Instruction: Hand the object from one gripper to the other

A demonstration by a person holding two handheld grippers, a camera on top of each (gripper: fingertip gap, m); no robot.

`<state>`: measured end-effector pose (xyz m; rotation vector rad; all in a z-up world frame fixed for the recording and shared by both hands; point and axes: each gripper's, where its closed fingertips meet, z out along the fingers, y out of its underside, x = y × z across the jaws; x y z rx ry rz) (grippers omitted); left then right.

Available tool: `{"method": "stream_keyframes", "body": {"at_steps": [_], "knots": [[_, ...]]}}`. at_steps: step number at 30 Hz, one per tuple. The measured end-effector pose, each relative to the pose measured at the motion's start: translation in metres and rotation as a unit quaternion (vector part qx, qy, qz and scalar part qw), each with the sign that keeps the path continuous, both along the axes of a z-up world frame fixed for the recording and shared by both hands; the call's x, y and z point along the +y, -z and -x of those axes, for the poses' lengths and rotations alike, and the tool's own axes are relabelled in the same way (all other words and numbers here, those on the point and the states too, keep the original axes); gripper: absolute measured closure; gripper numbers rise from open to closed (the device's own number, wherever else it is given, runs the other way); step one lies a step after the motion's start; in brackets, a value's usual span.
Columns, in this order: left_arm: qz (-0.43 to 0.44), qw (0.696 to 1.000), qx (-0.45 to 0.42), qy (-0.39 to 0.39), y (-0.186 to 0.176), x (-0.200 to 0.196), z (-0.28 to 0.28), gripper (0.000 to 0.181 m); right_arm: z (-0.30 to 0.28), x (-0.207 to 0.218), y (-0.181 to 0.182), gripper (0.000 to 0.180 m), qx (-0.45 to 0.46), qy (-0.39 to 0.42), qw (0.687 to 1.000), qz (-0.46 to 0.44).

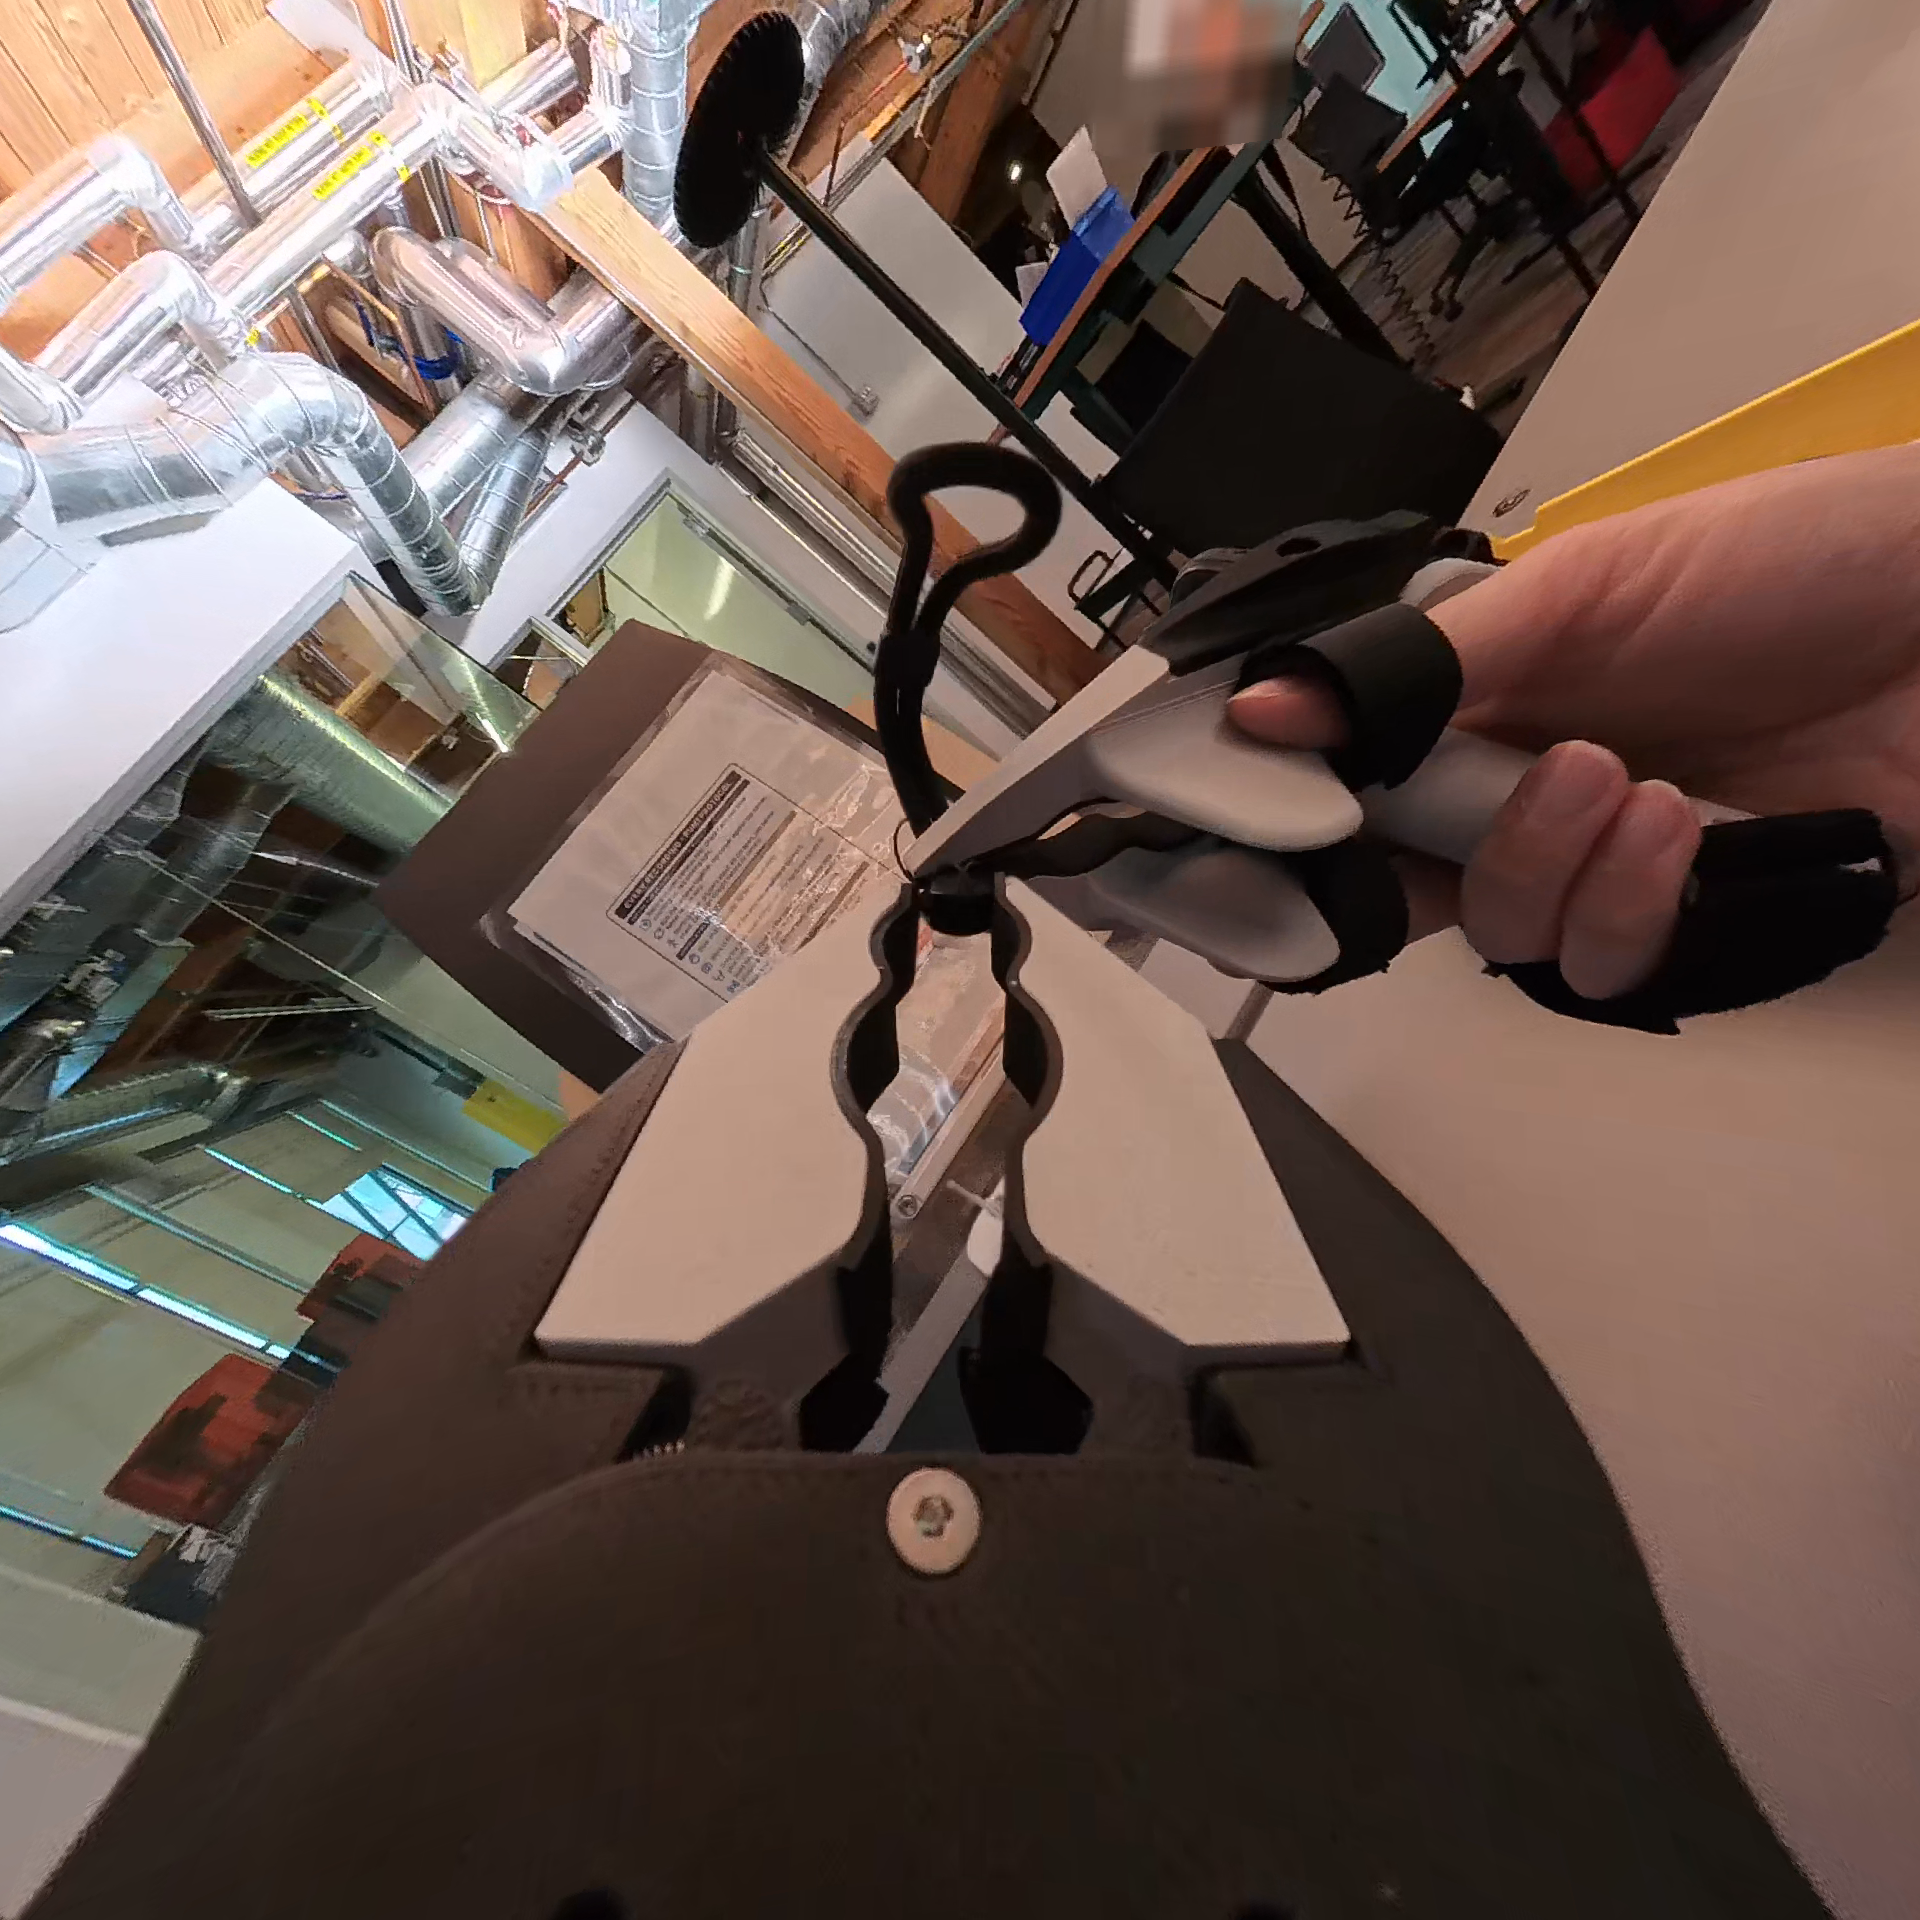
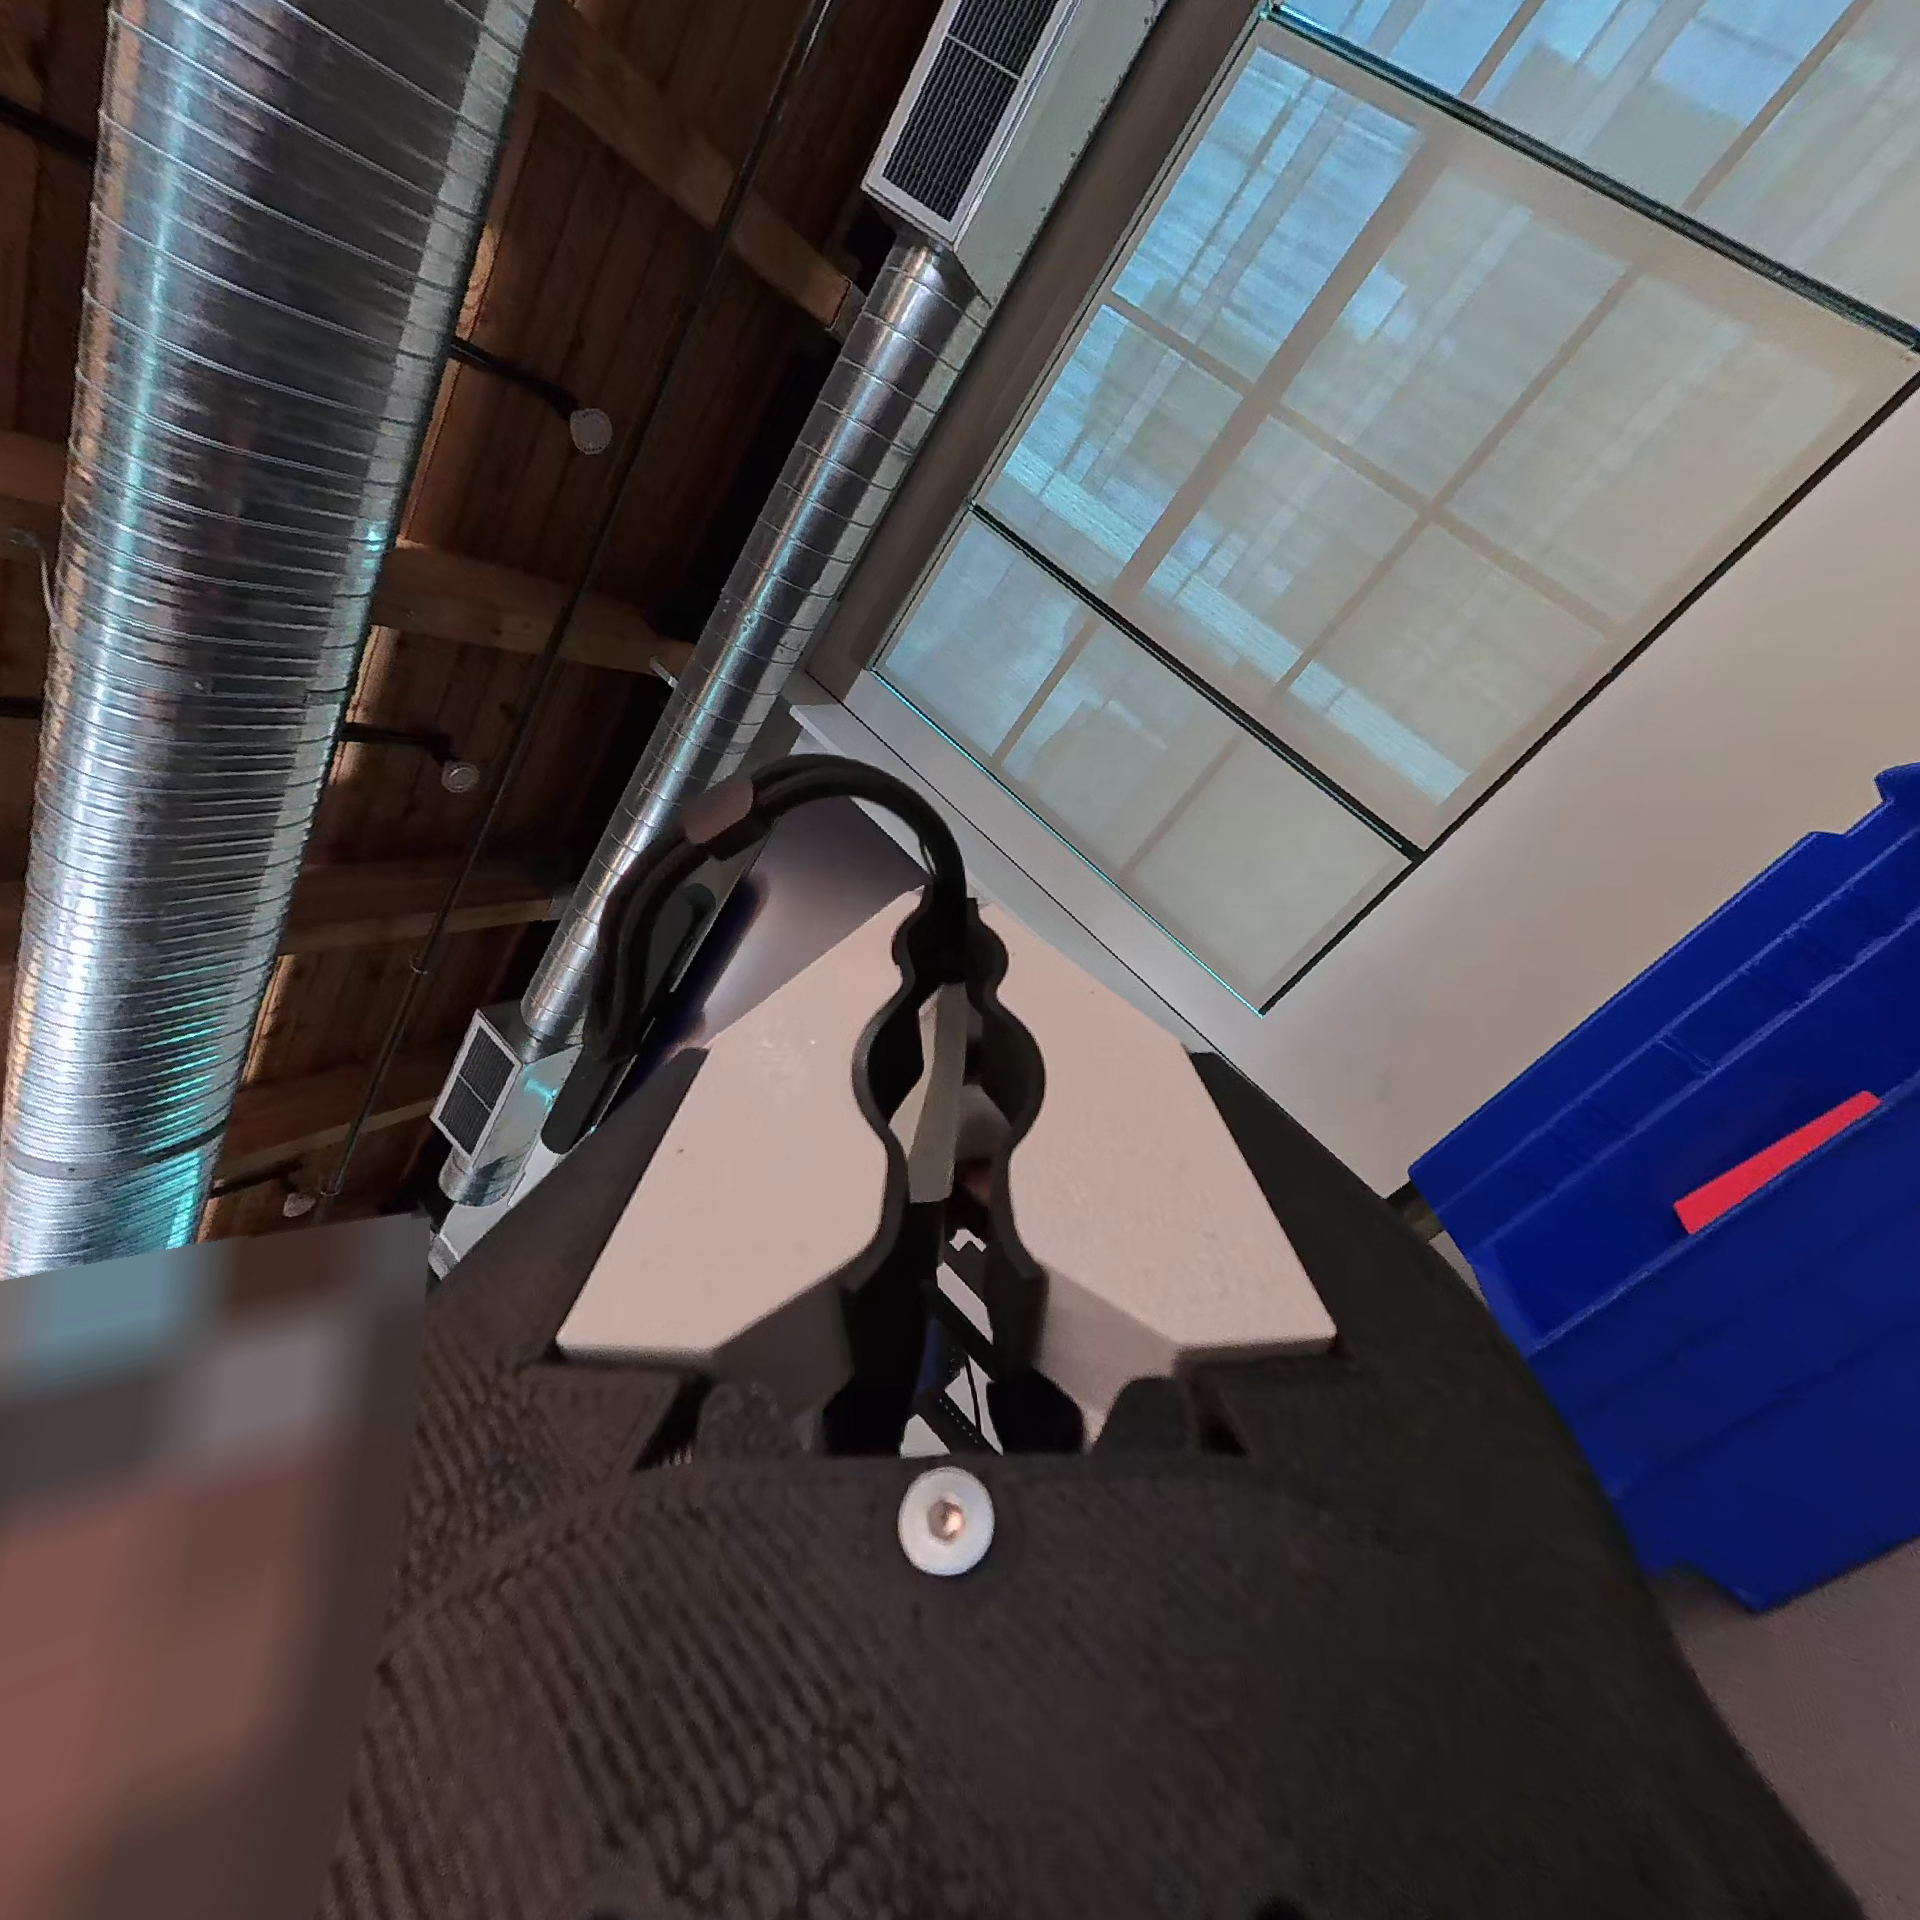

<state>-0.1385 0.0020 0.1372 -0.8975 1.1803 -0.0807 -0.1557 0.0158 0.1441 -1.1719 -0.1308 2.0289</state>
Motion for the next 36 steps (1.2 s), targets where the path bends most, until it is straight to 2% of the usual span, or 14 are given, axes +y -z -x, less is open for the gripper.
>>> {"method": "stream_keyframes", "body": {"at_steps": [5, 8, 12, 17, 19, 21, 24, 26, 28, 31, 36], "knots": [[-0.012, 1.0, 0.005, -0.008, 0.0, 0.001, 0.001, 0.172, 0.0, 0.0, 0.001, 0.178, -0.002, 0.002, 1.0, -0.003], [-0.013, 1.0, 0.004, -0.01, -0.003, 0.002, 0.005, 0.172, -0.001, 0.004, 0.001, 0.154, -0.027, 0.027, 0.999, -0.017], [-0.014, 0.999, -0.011, -0.027, -0.013, 0.006, 0.019, 0.172, -0.012, 0.012, 0.001, 0.131, -0.07, 0.09, 0.992, -0.054], [-0.019, 0.997, -0.023, -0.071, -0.027, 0.02, 0.052, 0.172, -0.04, 0.021, 0.001, 0.131, -0.141, 0.195, 0.963, -0.119], [-0.016, 0.996, -0.032, -0.086, -0.032, 0.026, 0.065, 0.172, -0.054, 0.025, -0.001, 0.131, -0.179, 0.261, 0.937, -0.15], [-0.009, 0.995, -0.041, -0.091, -0.035, 0.029, 0.075, 0.172, -0.066, 0.026, -0.006, 0.133, -0.231, 0.345, 0.889, -0.195], [0.001, 0.994, -0.043, -0.1, -0.036, 0.033, 0.081, 0.172, -0.071, 0.015, -0.018, 0.134, -0.311, 0.448, 0.788, -0.284], [0.007, 0.993, -0.042, -0.106, -0.034, 0.036, 0.08, 0.172, -0.066, 0.002, -0.028, 0.137, -0.349, 0.496, 0.717, -0.344], [0.009, 0.993, -0.041, -0.111, -0.032, 0.037, 0.075, 0.172, -0.056, -0.014, -0.038, 0.143, -0.366, 0.527, 0.659, -0.392], [-0.01, 0.99, -0.031, -0.14, -0.029, 0.041, 0.069, 0.172, -0.034, -0.03, -0.045, 0.148, -0.388, 0.53, 0.625, -0.421], [-0.046, 0.983, 0.009, -0.176, -0.017, 0.045, 0.054, 0.172, -0.004, -0.044, -0.048, 0.151, -0.423, 0.508, 0.612, -0.434]]}}
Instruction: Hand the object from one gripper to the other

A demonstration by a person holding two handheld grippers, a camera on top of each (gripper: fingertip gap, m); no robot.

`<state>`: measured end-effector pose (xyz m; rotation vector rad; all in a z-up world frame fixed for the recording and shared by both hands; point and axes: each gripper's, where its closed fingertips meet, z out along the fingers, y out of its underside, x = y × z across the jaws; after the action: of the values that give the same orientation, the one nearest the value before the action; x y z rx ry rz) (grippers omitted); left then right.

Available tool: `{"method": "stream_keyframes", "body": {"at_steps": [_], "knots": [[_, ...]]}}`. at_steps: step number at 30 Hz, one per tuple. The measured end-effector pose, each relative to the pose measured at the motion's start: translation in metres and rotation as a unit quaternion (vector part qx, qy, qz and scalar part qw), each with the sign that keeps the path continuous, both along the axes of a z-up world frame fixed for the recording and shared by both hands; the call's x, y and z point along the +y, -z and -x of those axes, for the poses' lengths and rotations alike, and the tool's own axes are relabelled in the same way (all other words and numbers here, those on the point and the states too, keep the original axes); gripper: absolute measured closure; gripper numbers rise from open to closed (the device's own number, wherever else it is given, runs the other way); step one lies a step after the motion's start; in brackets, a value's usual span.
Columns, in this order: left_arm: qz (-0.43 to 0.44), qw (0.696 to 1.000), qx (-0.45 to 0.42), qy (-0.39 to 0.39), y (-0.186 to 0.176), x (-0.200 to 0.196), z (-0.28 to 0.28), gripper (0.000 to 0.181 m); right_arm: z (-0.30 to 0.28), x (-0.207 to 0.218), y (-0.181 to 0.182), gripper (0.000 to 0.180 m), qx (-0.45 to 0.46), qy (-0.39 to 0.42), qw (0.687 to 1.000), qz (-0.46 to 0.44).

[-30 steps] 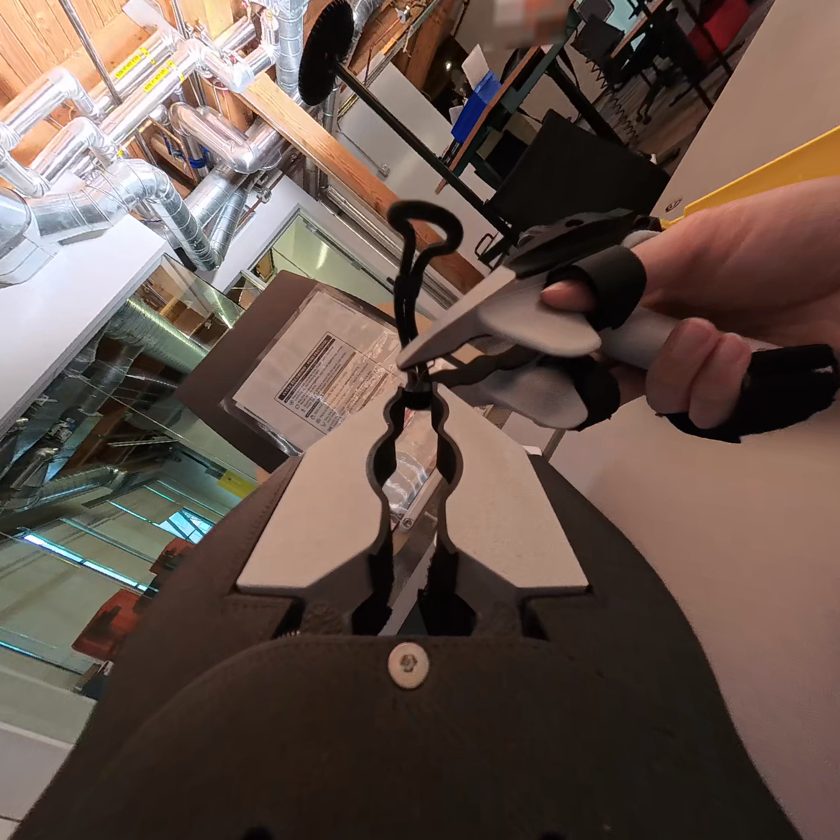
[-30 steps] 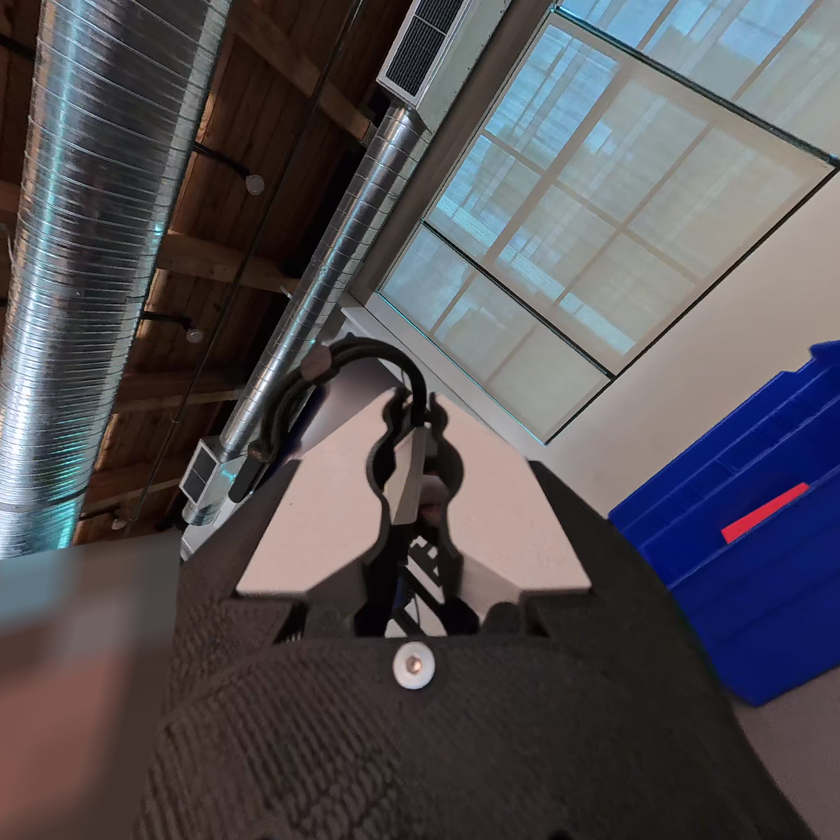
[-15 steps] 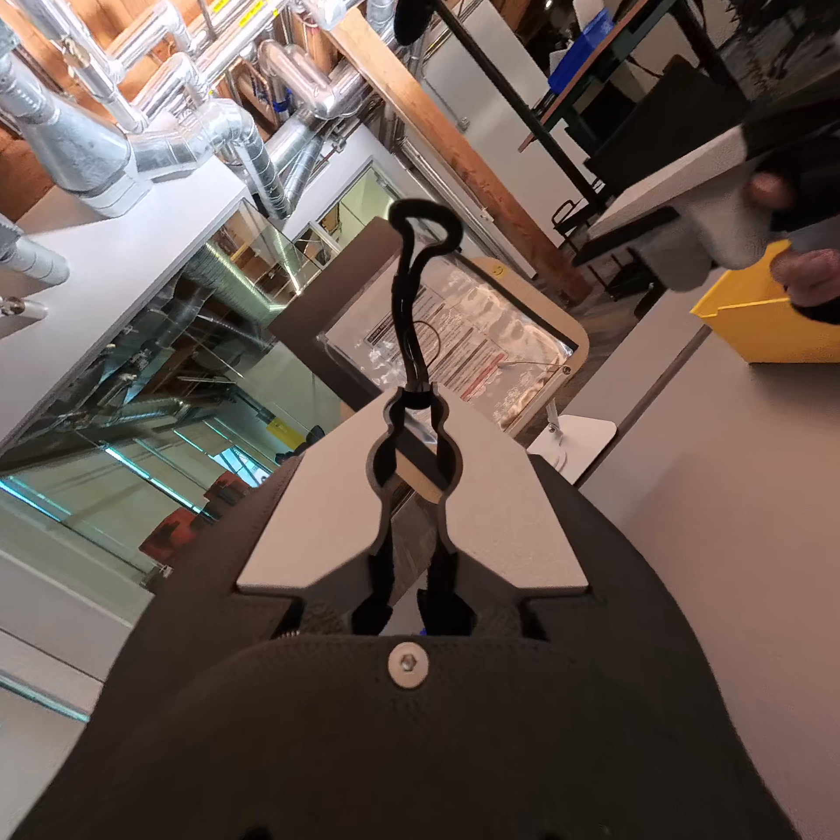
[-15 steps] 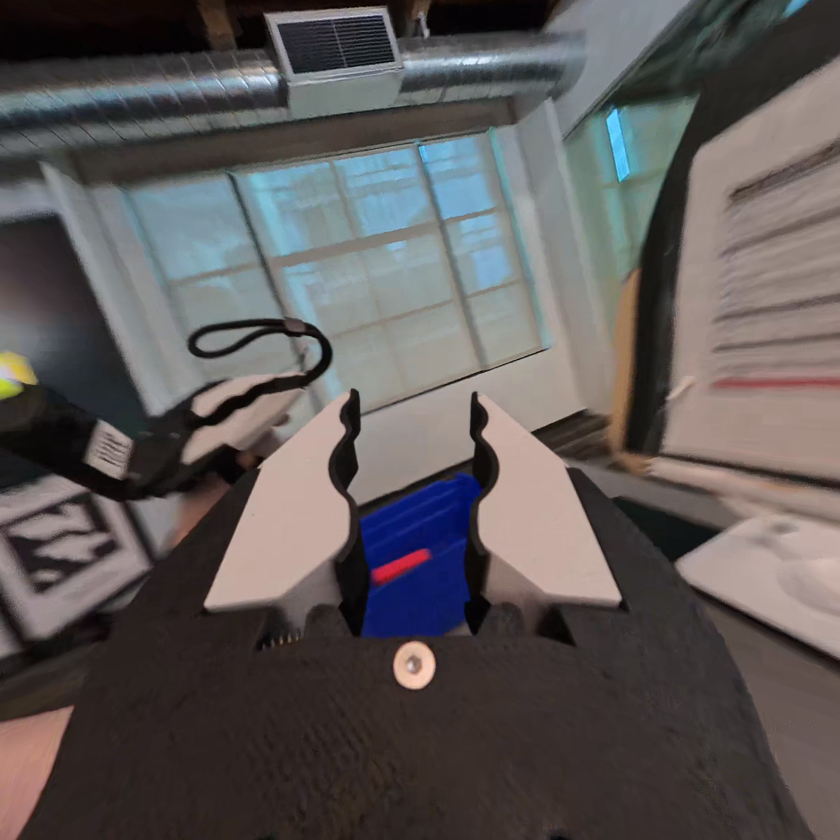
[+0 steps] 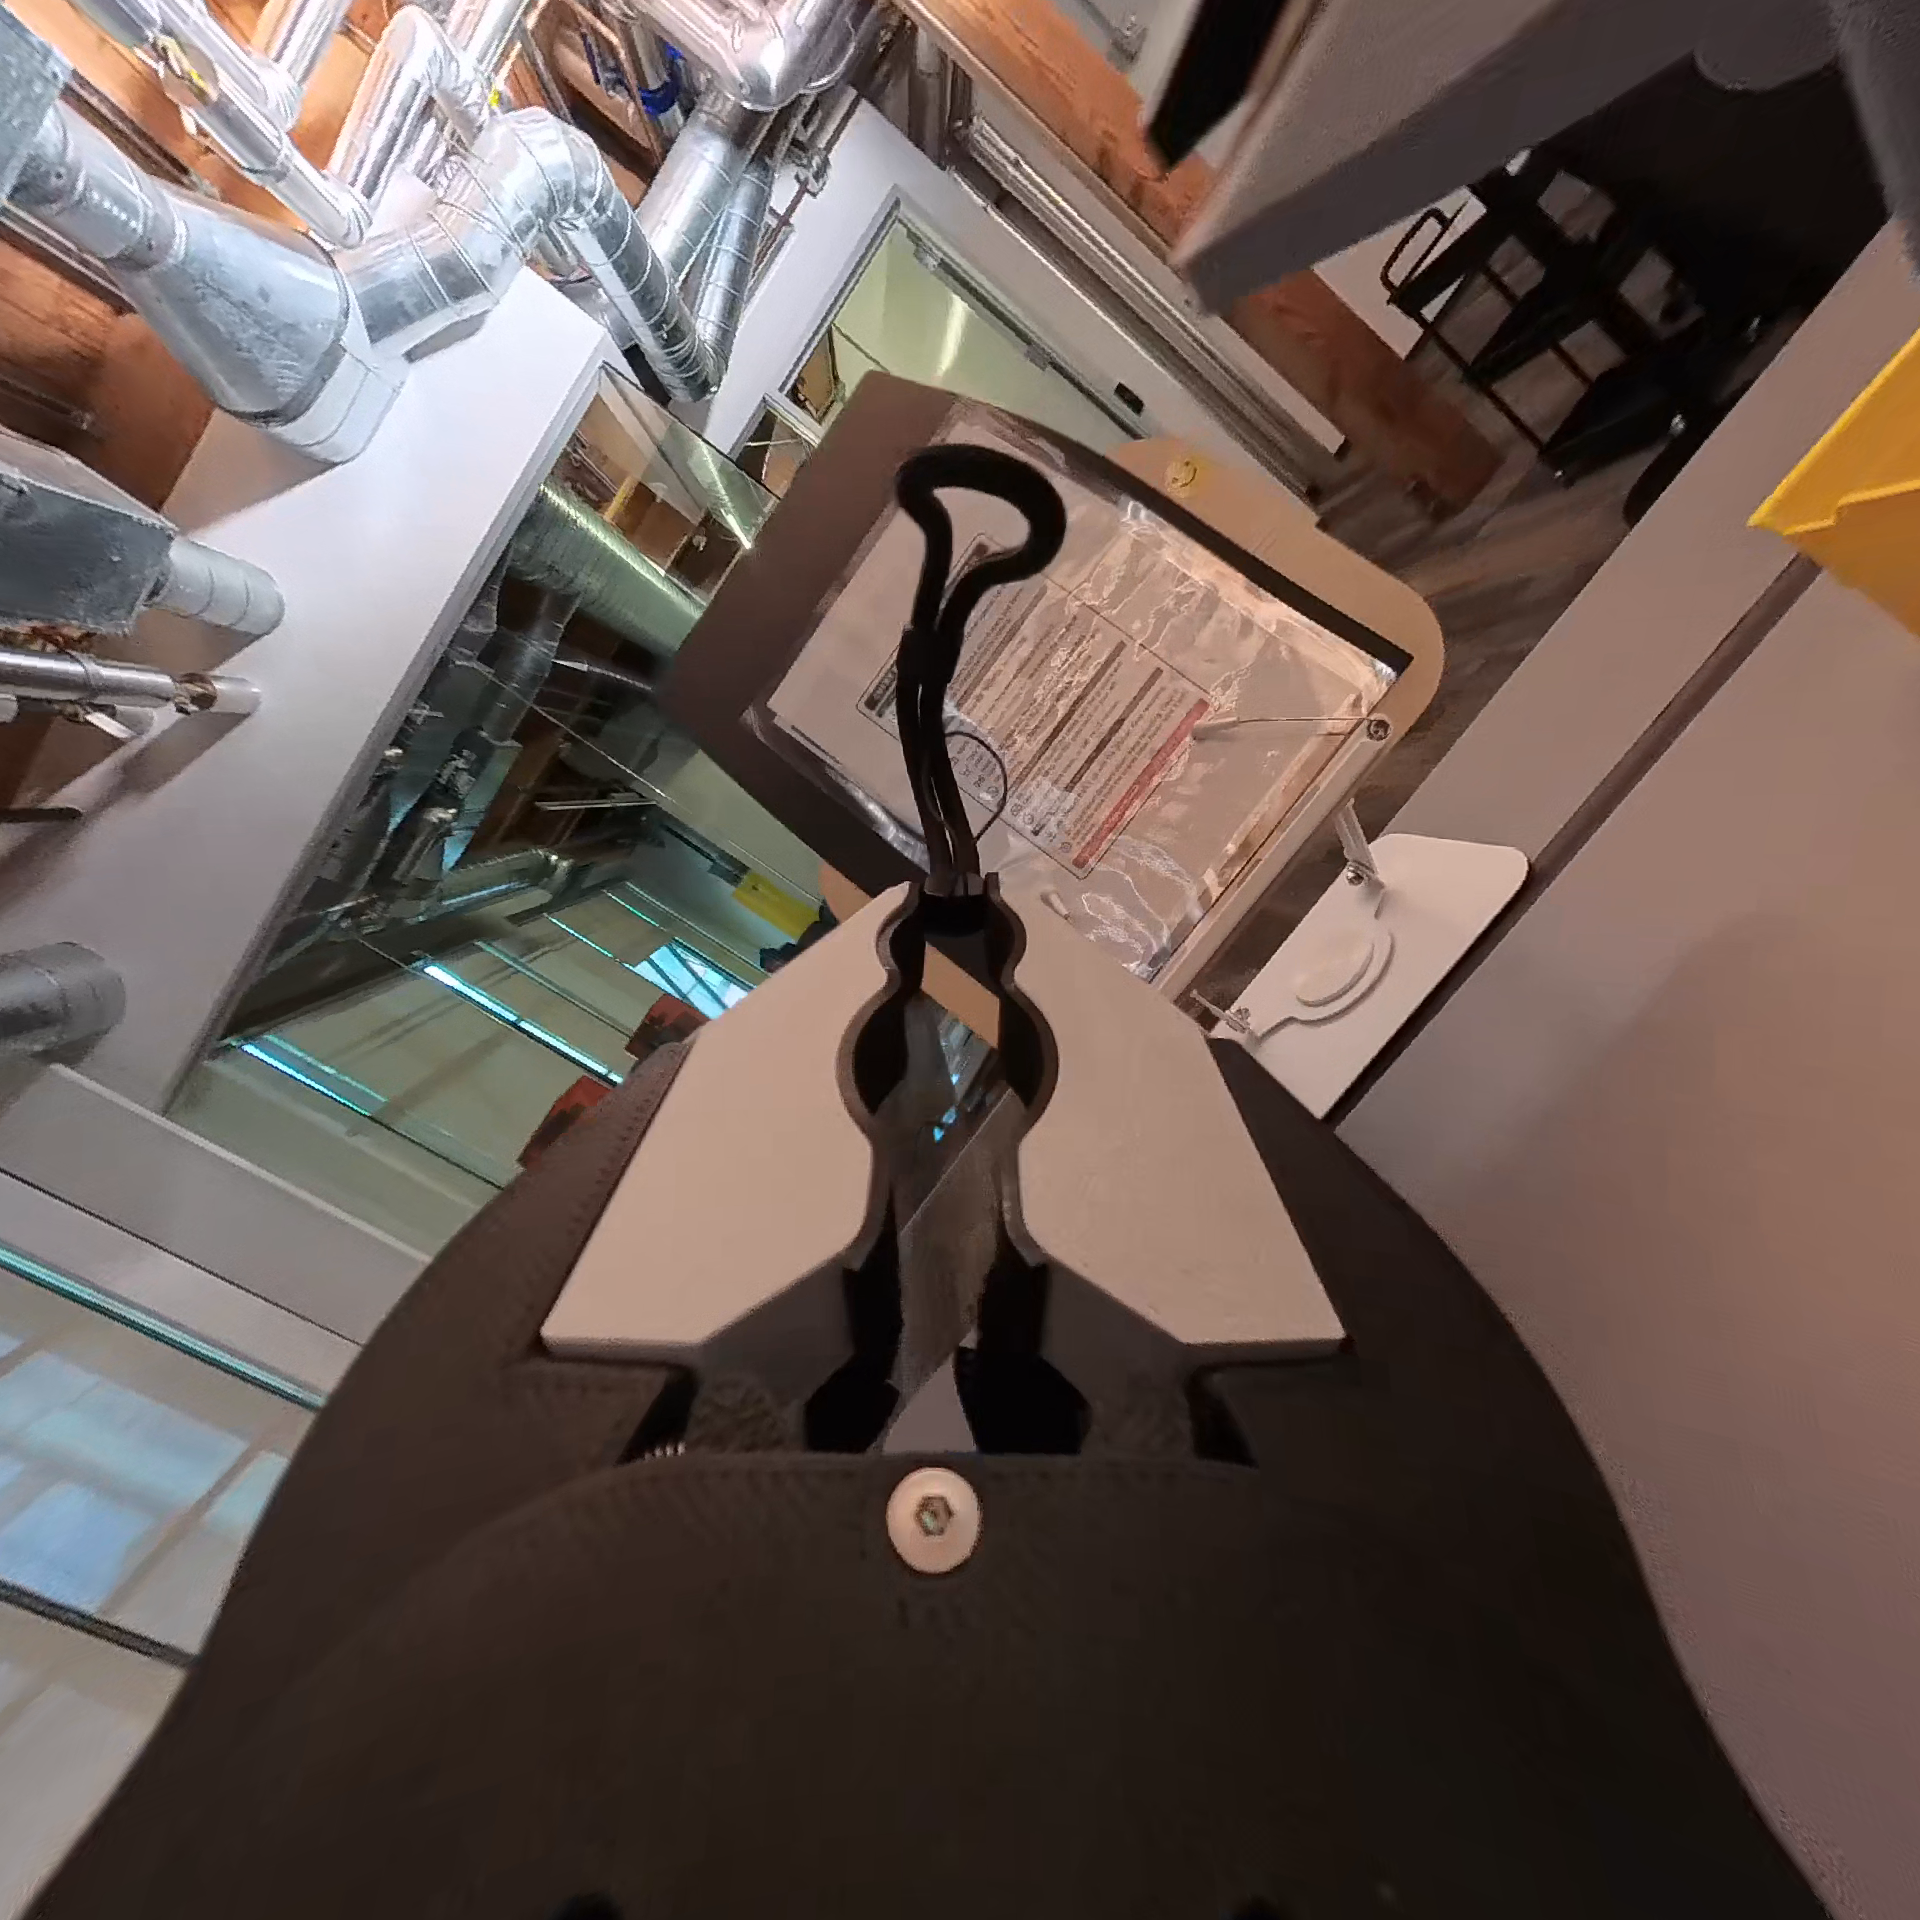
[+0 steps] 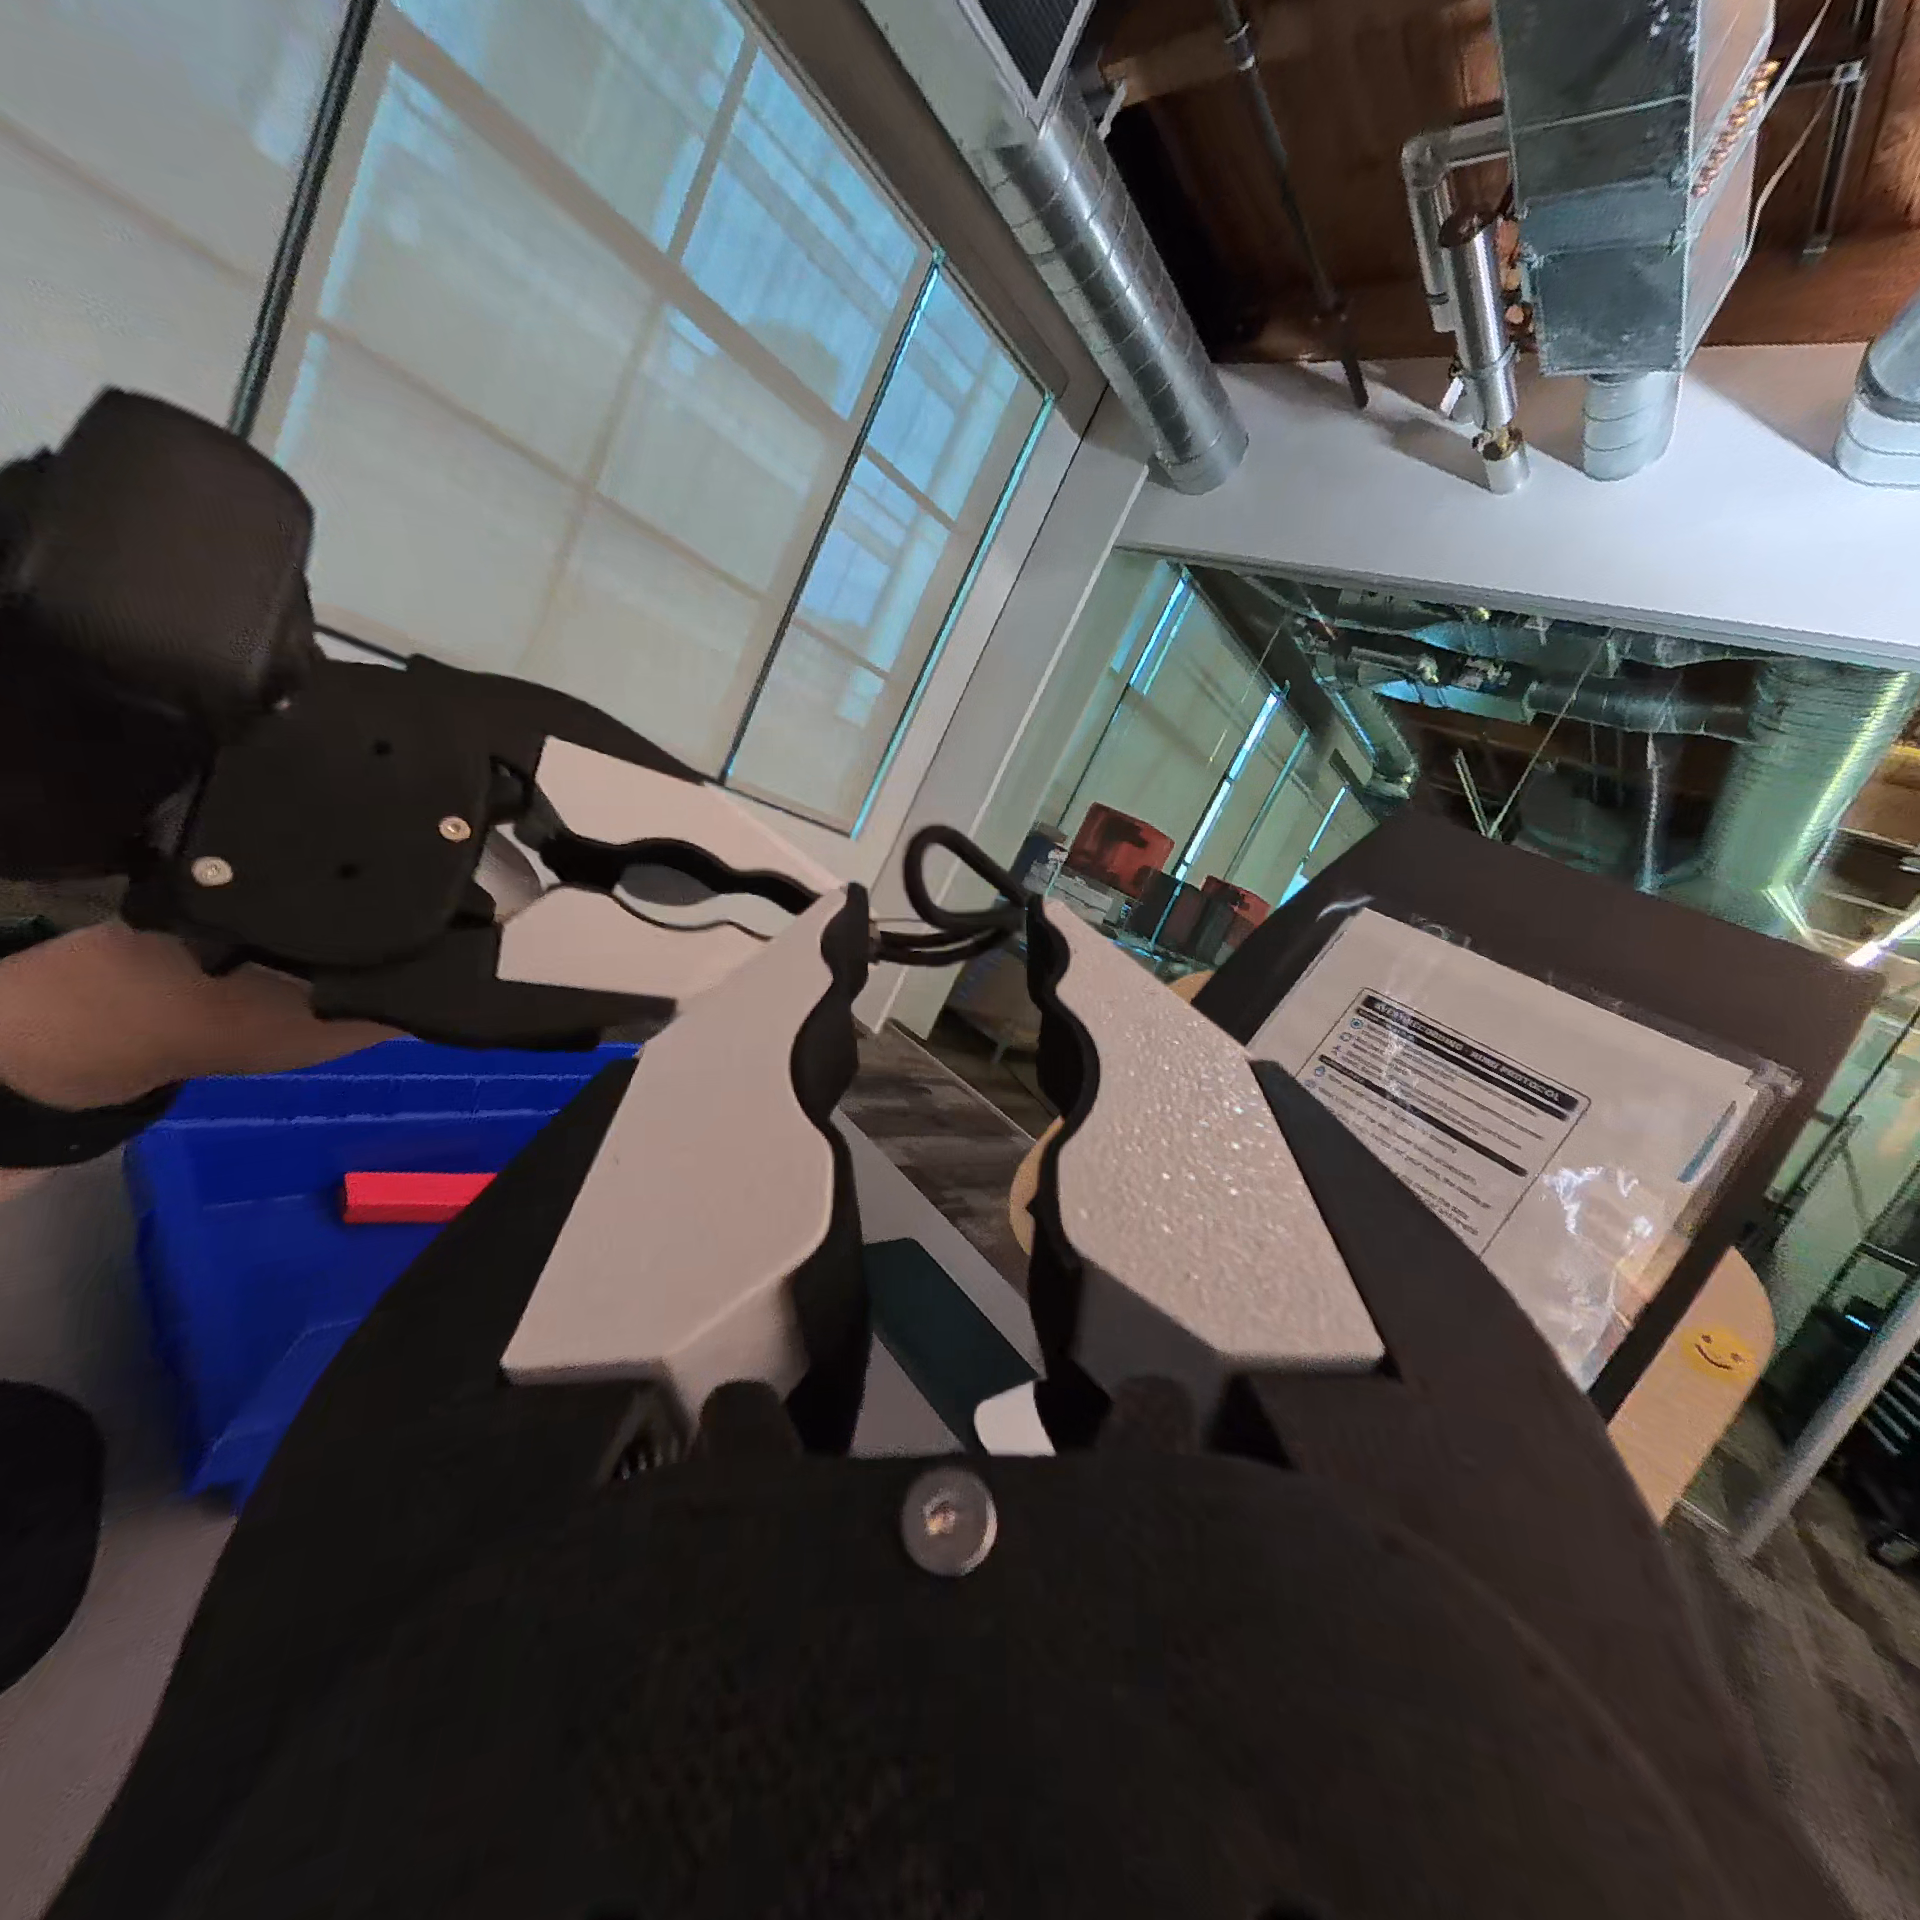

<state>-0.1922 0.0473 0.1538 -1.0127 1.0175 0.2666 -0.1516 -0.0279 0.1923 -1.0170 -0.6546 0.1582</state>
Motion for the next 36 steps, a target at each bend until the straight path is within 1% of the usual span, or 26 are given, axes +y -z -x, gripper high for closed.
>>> {"method": "stream_keyframes", "body": {"at_steps": [4, 7, 11, 15, 18, 20, 22, 25, 27, 30, 32, 34, 36], "knots": [[-0.016, 1.0, 0.025, -0.002, 0.007, -0.003, -0.014, 0.172, 0.002, 0.004, 0.002, 0.155, -0.013, 0.034, 0.999, 0.026], [-0.018, 0.999, 0.033, 0.004, 0.01, -0.008, -0.021, 0.172, -0.001, 0.012, 0.007, 0.157, -0.011, 0.047, 0.997, 0.062], [-0.017, 0.999, 0.04, 0.01, 0.014, -0.011, -0.027, 0.172, -0.006, 0.021, 0.015, 0.167, -0.012, 0.058, 0.994, 0.094], [-0.002, 0.998, 0.063, 0.023, 0.025, -0.013, -0.035, 0.172, -0.011, 0.026, 0.019, 0.178, -0.011, 0.066, 0.992, 0.102], [0.006, 0.997, 0.08, 0.021, 0.033, -0.011, -0.038, 0.172, -0.021, 0.034, 0.026, 0.179, -0.007, 0.07, 0.989, 0.133], [0.01, 0.996, 0.083, 0.029, 0.036, -0.012, -0.042, 0.172, -0.027, 0.035, 0.026, 0.179, 0.027, 0.034, 0.987, 0.156], [0.028, 0.994, 0.078, 0.064, 0.04, -0.021, -0.05, 0.169, -0.033, 0.035, 0.025, 0.179, 0.074, -0.017, 0.979, 0.188], [0.076, 0.987, 0.083, 0.113, 0.048, -0.036, -0.06, 0.131, -0.051, 0.036, 0.022, 0.179, 0.132, -0.075, 0.964, 0.218], [0.096, 0.981, 0.087, 0.141, 0.05, -0.045, -0.062, 0.122, -0.065, 0.036, 0.02, 0.179, 0.162, -0.104, 0.954, 0.231], [0.114, 0.977, 0.069, 0.169, 0.042, -0.055, -0.058, 0.123, -0.095, 0.037, 0.017, 0.179, 0.213, -0.13, 0.938, 0.242], [0.119, 0.976, 0.045, 0.178, 0.032, -0.058, -0.052, 0.126, -0.118, 0.039, 0.017, 0.179, 0.235, -0.117, 0.934, 0.241], [0.131, 0.973, 0.022, 0.187, 0.024, -0.059, -0.045, 0.127, -0.137, 0.04, 0.018, 0.179, 0.25, -0.105, 0.932, 0.239], [0.146, 0.969, 0.002, 0.198, 0.018, -0.06, -0.039, 0.131, -0.143, 0.035, 0.017, 0.179, 0.251, -0.125, 0.929, 0.242]]}}
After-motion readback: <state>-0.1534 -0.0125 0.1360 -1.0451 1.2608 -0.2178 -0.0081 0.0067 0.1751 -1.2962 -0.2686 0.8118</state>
